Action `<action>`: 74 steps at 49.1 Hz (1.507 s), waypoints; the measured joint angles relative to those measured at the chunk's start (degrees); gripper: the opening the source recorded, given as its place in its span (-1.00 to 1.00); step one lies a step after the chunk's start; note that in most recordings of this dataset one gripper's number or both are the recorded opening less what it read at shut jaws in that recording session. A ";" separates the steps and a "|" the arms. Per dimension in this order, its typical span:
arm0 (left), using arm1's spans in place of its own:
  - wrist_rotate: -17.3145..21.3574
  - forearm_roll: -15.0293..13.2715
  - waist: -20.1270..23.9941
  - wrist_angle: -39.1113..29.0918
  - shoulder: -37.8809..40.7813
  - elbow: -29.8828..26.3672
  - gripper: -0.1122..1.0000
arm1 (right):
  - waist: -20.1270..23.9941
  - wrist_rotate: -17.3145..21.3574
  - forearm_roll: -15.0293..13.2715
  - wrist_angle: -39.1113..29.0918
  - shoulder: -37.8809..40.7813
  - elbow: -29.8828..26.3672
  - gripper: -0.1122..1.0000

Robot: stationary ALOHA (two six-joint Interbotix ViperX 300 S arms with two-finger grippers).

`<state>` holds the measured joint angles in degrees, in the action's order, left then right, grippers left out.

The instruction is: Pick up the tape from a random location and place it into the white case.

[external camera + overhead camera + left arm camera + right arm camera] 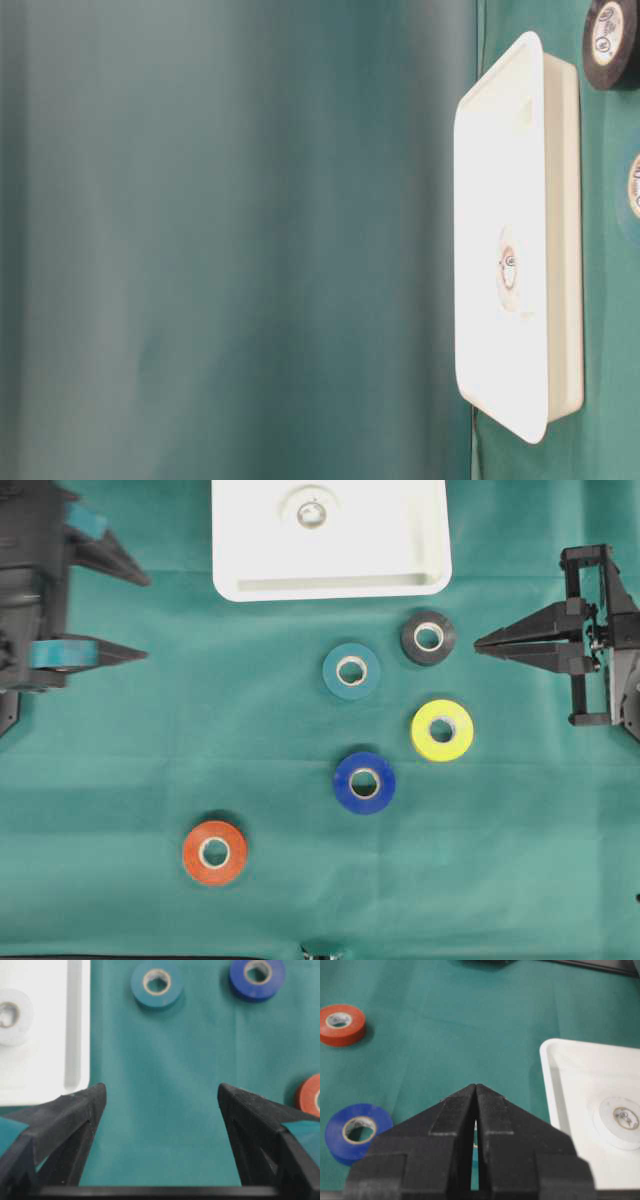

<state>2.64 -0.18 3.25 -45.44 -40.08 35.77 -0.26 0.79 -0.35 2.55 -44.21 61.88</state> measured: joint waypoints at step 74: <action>-0.09 0.00 0.09 3.43 -3.60 4.83 0.83 | 0.09 0.53 0.09 -2.55 1.23 -3.16 0.87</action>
<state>2.55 -0.18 3.34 -42.01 -43.68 40.61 -0.18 1.32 -0.26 0.00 -42.98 58.71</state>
